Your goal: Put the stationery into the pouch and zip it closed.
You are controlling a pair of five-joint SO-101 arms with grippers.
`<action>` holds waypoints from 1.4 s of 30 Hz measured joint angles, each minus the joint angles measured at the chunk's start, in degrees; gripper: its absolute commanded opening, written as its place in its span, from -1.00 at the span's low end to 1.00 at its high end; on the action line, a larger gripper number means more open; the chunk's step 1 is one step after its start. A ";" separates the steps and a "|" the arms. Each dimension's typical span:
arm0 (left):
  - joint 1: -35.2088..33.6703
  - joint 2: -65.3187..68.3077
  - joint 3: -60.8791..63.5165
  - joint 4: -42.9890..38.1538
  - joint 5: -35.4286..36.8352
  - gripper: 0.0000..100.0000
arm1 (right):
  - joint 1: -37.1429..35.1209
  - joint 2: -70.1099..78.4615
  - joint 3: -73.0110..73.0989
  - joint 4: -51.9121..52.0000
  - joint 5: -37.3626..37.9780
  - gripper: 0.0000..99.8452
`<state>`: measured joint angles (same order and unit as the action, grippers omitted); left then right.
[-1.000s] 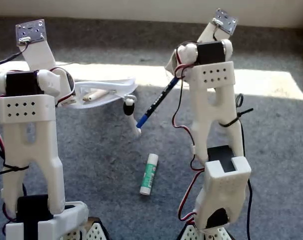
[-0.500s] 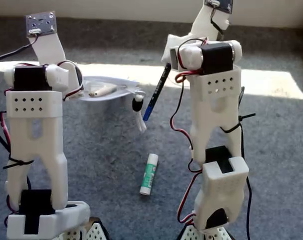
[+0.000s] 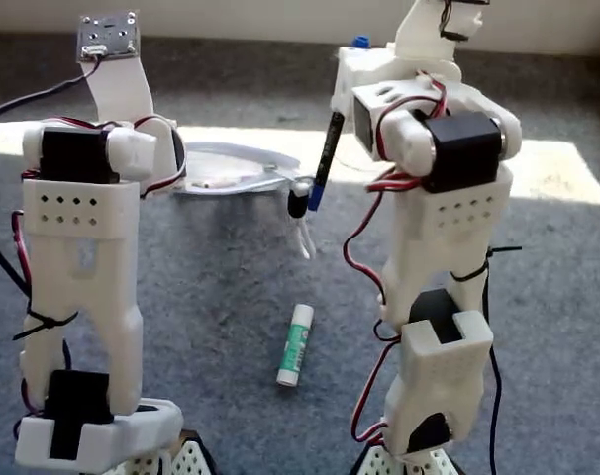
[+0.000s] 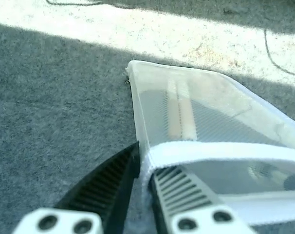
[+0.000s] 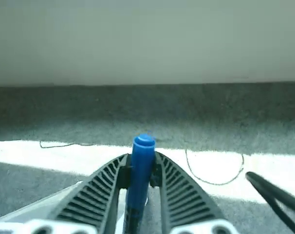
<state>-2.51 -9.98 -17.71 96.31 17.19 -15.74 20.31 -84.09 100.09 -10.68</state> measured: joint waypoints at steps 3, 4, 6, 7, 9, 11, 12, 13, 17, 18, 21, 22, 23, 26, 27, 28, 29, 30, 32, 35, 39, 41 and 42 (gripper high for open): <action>0.35 0.00 0.00 0.00 0.00 -0.99 | -0.09 -0.09 -3.87 0.00 1.85 -0.99; 0.35 0.00 0.00 0.00 0.00 -0.99 | -0.09 -0.09 -5.10 0.00 2.37 -0.99; 0.35 0.00 0.00 0.00 0.00 -0.99 | -0.09 -0.09 -7.65 0.00 3.52 -0.99; 0.35 0.00 0.00 0.35 0.00 -0.99 | -0.09 -0.09 -8.97 0.00 3.96 -0.99; 0.35 0.62 -0.09 0.79 0.00 -0.99 | -0.09 -0.18 -10.37 0.00 4.31 -0.99; 0.35 2.11 -0.79 0.79 0.00 -0.99 | -0.97 -0.18 -10.73 0.00 4.40 -0.99; 0.35 2.90 -1.32 0.79 0.00 -0.99 | -1.67 -0.18 -10.73 0.00 4.40 -0.99; 0.35 3.78 -1.85 0.79 0.00 -0.99 | -2.46 -0.18 -10.73 0.00 4.40 -0.99; 0.35 7.03 -4.22 1.14 0.00 -0.99 | -7.30 -2.11 -10.73 0.00 4.48 -0.99; 0.35 7.91 -5.01 1.58 0.00 -0.99 | -8.70 -2.99 -10.73 0.00 4.57 -0.99; 0.26 9.67 -7.12 2.64 -0.88 -0.99 | -13.19 -5.27 -11.08 0.00 6.15 -0.99; 0.26 9.93 -7.47 2.64 -0.97 -0.99 | -14.68 -5.71 -11.08 0.00 7.65 -0.99; 0.26 10.11 -7.65 2.64 -1.05 -0.99 | -16.18 -6.15 -11.08 0.00 9.32 -0.99; 0.26 10.20 -7.65 2.64 -1.05 -0.99 | -19.87 -6.33 -11.08 -0.09 14.24 -0.99; 0.26 10.20 -7.65 2.64 -1.05 -0.99 | -20.66 -6.33 -11.08 -0.79 15.56 -0.99; 0.26 10.20 -7.65 2.64 -1.05 -0.99 | -21.19 -6.33 -11.08 -1.76 16.53 -0.99; 0.26 10.20 -7.65 2.64 -1.05 -0.99 | -21.45 -6.33 -11.08 -2.90 17.14 -0.99; 0.26 10.20 -7.65 2.64 -1.05 -0.99 | -21.80 -6.33 -11.08 -3.96 17.49 -0.99; 0.26 10.20 -7.65 2.64 -1.05 -0.99 | -22.59 -6.33 -11.08 -6.15 18.02 -0.99; 0.09 10.37 -7.65 2.64 -1.23 -0.99 | -23.82 -6.33 -11.08 -8.70 18.02 -0.99; 0.09 10.46 -7.65 2.64 -1.23 -0.99 | -25.23 -6.33 -11.08 -11.69 18.02 -0.99; 0.09 10.46 -7.65 2.64 -1.23 -0.99 | -25.49 -6.33 -11.08 -13.27 18.11 -0.99; 0.09 10.46 -7.65 2.64 -1.23 -0.99 | -25.49 -6.33 -11.08 -13.63 18.11 -0.99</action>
<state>-2.42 0.48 -25.36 98.95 15.96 -41.23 13.98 -95.16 86.46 7.43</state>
